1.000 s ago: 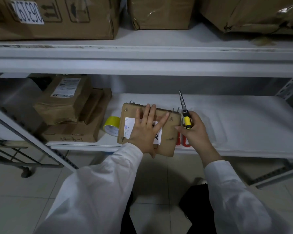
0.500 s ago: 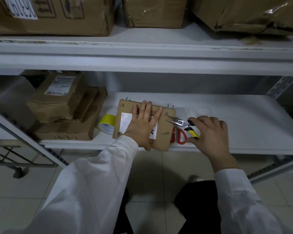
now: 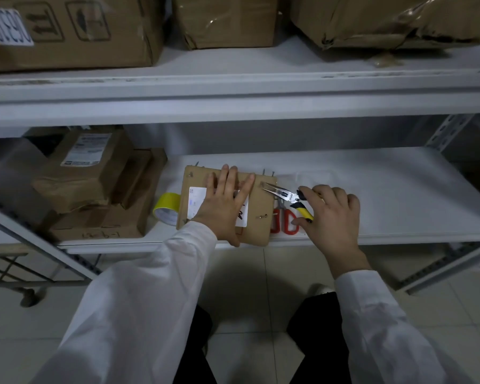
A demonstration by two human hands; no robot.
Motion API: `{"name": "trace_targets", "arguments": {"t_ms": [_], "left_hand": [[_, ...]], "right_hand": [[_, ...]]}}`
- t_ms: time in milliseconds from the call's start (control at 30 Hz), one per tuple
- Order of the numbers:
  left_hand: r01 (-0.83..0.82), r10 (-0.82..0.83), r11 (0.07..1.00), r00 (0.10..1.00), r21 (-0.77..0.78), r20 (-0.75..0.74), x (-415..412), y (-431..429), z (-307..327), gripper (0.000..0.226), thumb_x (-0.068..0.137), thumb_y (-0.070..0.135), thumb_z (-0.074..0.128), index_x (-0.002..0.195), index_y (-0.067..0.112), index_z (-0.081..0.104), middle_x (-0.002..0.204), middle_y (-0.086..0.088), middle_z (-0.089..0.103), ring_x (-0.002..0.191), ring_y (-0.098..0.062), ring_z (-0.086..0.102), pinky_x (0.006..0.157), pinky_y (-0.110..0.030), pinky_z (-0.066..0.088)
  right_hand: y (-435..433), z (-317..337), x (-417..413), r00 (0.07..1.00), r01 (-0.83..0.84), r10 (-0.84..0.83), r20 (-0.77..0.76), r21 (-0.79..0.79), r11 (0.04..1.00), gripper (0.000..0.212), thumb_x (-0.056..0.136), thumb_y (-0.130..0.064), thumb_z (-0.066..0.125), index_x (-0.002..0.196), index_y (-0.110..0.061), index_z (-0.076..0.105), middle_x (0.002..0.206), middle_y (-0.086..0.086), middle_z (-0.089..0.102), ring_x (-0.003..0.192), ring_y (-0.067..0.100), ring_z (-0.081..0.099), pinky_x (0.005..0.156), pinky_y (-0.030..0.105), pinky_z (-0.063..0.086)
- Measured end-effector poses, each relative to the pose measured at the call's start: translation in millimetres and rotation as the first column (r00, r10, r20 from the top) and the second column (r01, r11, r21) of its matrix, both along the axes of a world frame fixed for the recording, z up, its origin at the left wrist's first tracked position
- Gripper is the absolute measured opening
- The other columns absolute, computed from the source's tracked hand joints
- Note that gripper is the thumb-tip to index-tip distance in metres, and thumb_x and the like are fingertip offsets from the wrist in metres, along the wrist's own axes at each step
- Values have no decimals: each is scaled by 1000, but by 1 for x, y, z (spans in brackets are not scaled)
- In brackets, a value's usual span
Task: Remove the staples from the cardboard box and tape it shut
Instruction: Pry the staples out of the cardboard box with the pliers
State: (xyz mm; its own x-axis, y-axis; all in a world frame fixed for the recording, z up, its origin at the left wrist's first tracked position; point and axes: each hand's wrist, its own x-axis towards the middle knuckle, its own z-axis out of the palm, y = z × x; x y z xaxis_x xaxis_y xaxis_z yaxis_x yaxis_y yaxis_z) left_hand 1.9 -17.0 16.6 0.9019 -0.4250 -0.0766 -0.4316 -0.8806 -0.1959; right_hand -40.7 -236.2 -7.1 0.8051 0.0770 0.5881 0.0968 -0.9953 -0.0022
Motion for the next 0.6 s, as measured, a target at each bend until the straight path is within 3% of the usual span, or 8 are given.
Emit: {"name": "trace_targets", "arguments": {"t_ms": [600], "left_hand": [[23, -23, 1000, 999, 2, -37, 10, -1, 2, 143, 56, 63, 77, 145, 17, -25, 155, -21, -16, 142, -41, -19, 114, -56, -7]], "right_hand": [[6, -3, 13, 995, 34, -26, 99, -83, 996, 61, 52, -33, 90, 107, -19, 66, 97, 6, 65, 84, 29, 61, 73, 36, 46]]}}
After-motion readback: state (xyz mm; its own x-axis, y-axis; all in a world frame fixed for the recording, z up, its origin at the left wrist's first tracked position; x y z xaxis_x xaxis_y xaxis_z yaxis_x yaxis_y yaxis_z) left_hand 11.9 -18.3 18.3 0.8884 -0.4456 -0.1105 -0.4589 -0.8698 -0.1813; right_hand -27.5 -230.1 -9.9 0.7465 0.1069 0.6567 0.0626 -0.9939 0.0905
